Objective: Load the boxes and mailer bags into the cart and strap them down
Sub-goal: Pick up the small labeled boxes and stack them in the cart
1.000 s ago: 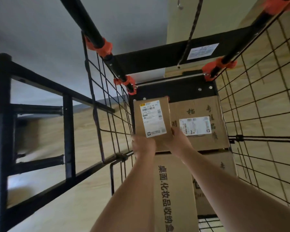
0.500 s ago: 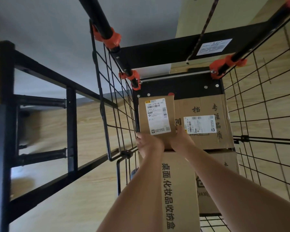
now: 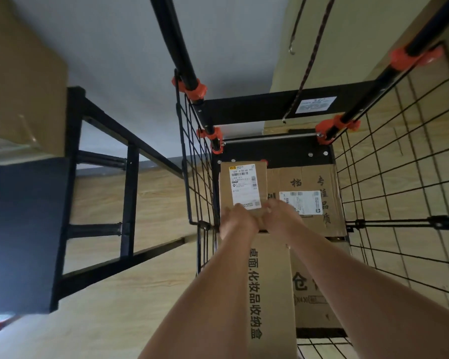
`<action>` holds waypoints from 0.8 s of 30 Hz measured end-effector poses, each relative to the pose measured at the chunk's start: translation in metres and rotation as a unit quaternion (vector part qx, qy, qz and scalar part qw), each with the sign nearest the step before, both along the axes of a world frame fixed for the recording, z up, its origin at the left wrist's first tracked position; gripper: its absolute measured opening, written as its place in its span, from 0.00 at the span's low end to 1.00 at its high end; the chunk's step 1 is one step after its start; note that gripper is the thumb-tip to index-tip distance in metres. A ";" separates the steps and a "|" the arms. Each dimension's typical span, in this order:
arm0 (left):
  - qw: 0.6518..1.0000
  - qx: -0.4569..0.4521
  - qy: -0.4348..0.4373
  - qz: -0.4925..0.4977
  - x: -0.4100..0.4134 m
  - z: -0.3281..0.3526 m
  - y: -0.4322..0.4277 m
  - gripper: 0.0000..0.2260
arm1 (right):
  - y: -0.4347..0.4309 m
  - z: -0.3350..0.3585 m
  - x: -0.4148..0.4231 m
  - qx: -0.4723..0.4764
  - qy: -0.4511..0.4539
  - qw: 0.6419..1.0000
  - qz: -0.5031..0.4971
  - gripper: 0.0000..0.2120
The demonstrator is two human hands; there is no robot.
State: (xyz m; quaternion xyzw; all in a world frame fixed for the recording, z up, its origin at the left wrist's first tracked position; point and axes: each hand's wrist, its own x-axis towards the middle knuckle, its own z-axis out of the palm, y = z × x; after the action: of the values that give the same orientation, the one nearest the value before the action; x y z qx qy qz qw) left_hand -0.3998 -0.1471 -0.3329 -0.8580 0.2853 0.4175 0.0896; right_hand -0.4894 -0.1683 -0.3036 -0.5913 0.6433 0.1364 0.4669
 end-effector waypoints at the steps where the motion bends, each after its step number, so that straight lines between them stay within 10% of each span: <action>1: 0.999 0.009 0.004 -0.031 -0.002 0.010 0.002 0.12 | 0.001 0.008 -0.001 -0.014 0.009 1.000 0.021 0.16; 12: 0.974 -0.074 -0.035 -0.210 0.001 0.125 0.036 0.15 | 0.039 0.107 -0.018 -0.126 0.087 0.979 0.134 0.08; 24: 0.945 -0.262 -0.069 -0.185 0.066 0.238 0.093 0.10 | 0.077 0.211 0.044 -0.288 0.116 0.941 0.137 0.03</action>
State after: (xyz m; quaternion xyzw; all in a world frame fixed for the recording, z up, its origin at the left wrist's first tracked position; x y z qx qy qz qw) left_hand -0.3339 -0.0538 -0.0950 -0.8101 0.5315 0.2436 -0.0430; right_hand -0.4451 -0.0913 -0.0922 -0.7631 0.6174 0.0752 0.1756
